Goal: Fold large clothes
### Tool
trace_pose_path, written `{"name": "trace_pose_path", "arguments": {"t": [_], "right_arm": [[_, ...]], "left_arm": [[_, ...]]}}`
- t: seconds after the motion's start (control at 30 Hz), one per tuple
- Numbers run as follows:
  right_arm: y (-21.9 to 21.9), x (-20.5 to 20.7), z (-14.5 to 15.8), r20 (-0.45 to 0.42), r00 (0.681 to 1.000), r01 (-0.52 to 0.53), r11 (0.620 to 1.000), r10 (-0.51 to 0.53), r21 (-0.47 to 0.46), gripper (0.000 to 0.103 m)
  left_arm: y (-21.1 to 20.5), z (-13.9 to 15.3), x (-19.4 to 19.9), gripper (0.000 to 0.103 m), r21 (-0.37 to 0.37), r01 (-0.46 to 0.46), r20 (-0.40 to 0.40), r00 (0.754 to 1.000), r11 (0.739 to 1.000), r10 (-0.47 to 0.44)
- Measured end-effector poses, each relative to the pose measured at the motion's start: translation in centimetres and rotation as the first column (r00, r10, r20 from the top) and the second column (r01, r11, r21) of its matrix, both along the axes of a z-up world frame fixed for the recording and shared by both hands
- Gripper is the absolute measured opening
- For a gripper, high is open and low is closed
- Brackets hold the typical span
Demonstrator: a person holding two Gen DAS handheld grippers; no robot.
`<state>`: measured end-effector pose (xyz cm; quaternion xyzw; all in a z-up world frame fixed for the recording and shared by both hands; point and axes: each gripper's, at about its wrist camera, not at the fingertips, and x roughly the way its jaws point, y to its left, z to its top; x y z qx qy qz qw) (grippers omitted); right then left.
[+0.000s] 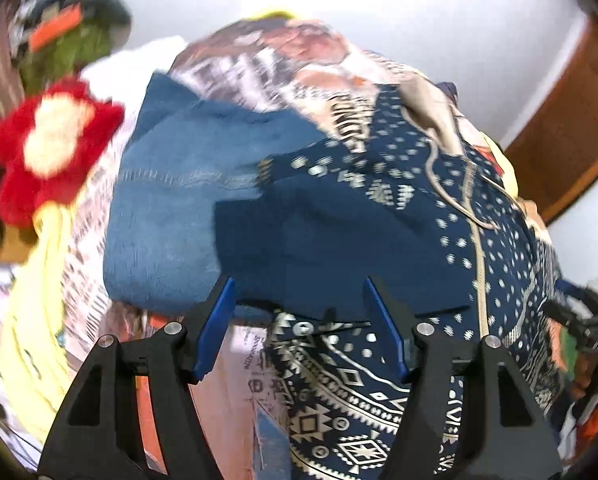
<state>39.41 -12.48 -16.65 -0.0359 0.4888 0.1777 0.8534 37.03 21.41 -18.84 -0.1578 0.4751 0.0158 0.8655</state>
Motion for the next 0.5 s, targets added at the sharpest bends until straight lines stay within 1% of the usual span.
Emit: {"name": "trace_pose_path", "arguments": {"t": [0.07, 0.1, 0.13, 0.17, 0.23, 0.3, 0.37, 0.4, 0.47, 0.5], "right_arm": [[0.7, 0.4, -0.4, -0.006, 1.000, -0.007, 1.000, 0.007, -0.010, 0.103], [1.2, 0.7, -0.7, -0.010, 1.000, -0.013, 1.000, 0.012, -0.017, 0.103], [1.5, 0.9, -0.9, -0.014, 1.000, -0.017, 1.000, 0.017, -0.020, 0.103], [1.8, 1.1, -1.1, -0.017, 1.000, -0.022, 1.000, 0.021, -0.022, 0.103], [2.4, 1.5, -1.5, -0.021, 0.999, -0.029, 0.999, 0.029, -0.024, 0.103], [2.9, 1.8, -1.7, -0.025, 0.999, -0.034, 0.999, 0.033, -0.021, 0.103], [3.1, 2.0, -2.0, -0.032, 0.999, -0.035, 0.999, 0.034, -0.015, 0.103], [3.2, 2.1, -2.1, -0.035, 0.999, -0.035, 0.999, 0.034, -0.012, 0.103], [3.3, 2.2, -2.3, -0.041, 0.999, -0.035, 0.999, 0.035, -0.010, 0.103], [3.2, 2.2, -2.4, -0.043, 0.998, -0.036, 0.999, 0.035, -0.012, 0.103]], "left_arm": [[1.5, -1.5, 0.2, 0.065, -0.082, -0.029, -0.027, 0.999, 0.996, 0.027], [2.2, -2.5, 0.4, 0.065, -0.142, -0.042, -0.040, 0.999, 0.989, 0.037], [2.6, -3.0, 0.4, 0.065, -0.184, -0.047, -0.045, 0.998, 0.982, 0.040], [3.0, -3.9, 0.5, 0.065, -0.244, -0.056, -0.048, 0.998, 0.968, 0.046], [3.6, -5.2, 0.8, 0.065, -0.330, -0.081, -0.062, 0.996, 0.940, 0.064], [3.9, -6.4, 1.3, 0.064, -0.399, -0.104, -0.076, 0.994, 0.911, 0.080], [4.1, -7.0, 1.8, 0.062, -0.414, -0.129, -0.083, 0.991, 0.901, 0.104], [4.1, -7.2, 2.1, 0.058, -0.407, -0.149, -0.086, 0.988, 0.901, 0.124], [4.3, -7.1, 2.5, 0.053, -0.382, -0.173, -0.085, 0.985, 0.908, 0.152], [4.1, -6.9, 2.9, 0.047, -0.345, -0.178, -0.076, 0.984, 0.922, 0.162]]}}
